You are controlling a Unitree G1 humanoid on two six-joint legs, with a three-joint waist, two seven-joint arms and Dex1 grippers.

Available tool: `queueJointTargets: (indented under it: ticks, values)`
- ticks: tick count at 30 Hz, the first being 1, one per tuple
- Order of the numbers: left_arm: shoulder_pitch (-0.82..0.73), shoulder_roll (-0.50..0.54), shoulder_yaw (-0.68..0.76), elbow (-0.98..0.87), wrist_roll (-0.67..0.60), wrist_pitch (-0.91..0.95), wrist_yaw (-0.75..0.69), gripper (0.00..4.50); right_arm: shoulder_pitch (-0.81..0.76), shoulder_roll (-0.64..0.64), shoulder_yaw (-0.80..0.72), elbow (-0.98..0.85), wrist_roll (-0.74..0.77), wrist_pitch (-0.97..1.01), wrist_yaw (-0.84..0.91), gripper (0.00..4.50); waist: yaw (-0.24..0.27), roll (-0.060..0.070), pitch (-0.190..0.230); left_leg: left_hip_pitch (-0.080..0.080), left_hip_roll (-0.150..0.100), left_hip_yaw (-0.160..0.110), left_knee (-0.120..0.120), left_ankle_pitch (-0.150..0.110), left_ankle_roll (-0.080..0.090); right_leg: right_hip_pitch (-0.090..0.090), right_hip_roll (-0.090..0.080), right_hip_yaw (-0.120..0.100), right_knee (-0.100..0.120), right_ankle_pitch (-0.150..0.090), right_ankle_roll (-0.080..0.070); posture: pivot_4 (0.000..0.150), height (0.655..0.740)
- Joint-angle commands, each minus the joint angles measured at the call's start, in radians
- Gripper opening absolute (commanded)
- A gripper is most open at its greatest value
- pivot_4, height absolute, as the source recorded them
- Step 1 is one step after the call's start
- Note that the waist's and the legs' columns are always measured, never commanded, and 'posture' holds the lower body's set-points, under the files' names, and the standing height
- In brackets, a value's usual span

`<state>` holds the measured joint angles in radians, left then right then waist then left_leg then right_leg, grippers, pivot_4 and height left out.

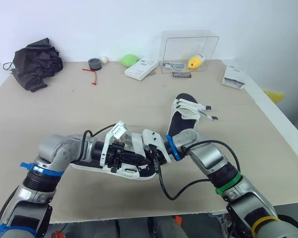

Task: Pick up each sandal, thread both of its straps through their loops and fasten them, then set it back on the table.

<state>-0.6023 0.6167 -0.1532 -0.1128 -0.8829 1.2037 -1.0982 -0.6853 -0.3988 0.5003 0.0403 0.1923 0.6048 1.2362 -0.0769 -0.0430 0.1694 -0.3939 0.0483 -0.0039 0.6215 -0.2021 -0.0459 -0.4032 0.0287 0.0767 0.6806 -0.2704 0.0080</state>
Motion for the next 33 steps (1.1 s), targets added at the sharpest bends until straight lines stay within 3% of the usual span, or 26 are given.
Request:
queueJointTargets:
  ticks: [1, 11, 22, 33]
  values:
    - [-0.025, 0.033, 0.03, 0.006, -0.008, 0.013, -0.02, 0.15, 0.025, -0.016, 0.044, 0.055, -0.05, 0.025, -0.027, 0.0, -0.001, 0.0, 0.0, 0.0, 0.0, 0.0, 0.0, 0.0, 0.0, 0.0, 0.0, 0.0, 0.0, 0.0, 0.0, 0.15, 0.74]
    - [0.001, 0.067, 0.013, -0.012, -0.008, 0.019, -0.043, 0.15, 0.024, -0.008, 0.045, 0.063, -0.051, 0.019, -0.03, 0.0, -0.001, 0.0, 0.0, 0.0, 0.0, 0.0, 0.0, 0.0, 0.0, 0.0, 0.0, 0.0, 0.0, 0.0, 0.0, 0.15, 0.74]
    - [0.021, 0.069, -0.052, -0.017, 0.076, -0.074, -0.076, 0.15, 0.018, -0.01, 0.044, 0.067, -0.051, 0.019, -0.026, 0.0, -0.001, 0.0, 0.0, 0.0, 0.0, 0.0, 0.0, 0.0, 0.0, 0.0, 0.0, 0.0, 0.0, 0.0, 0.0, 0.15, 0.74]
    - [-0.05, 0.13, -0.094, 0.036, 0.082, 0.006, -0.167, 0.15, 0.015, -0.006, 0.046, 0.075, -0.053, 0.013, -0.027, 0.0, -0.001, 0.0, 0.0, 0.0, 0.0, 0.0, 0.0, 0.0, 0.0, 0.0, 0.001, 0.0, 0.0, 0.0, 0.0, 0.15, 0.74]
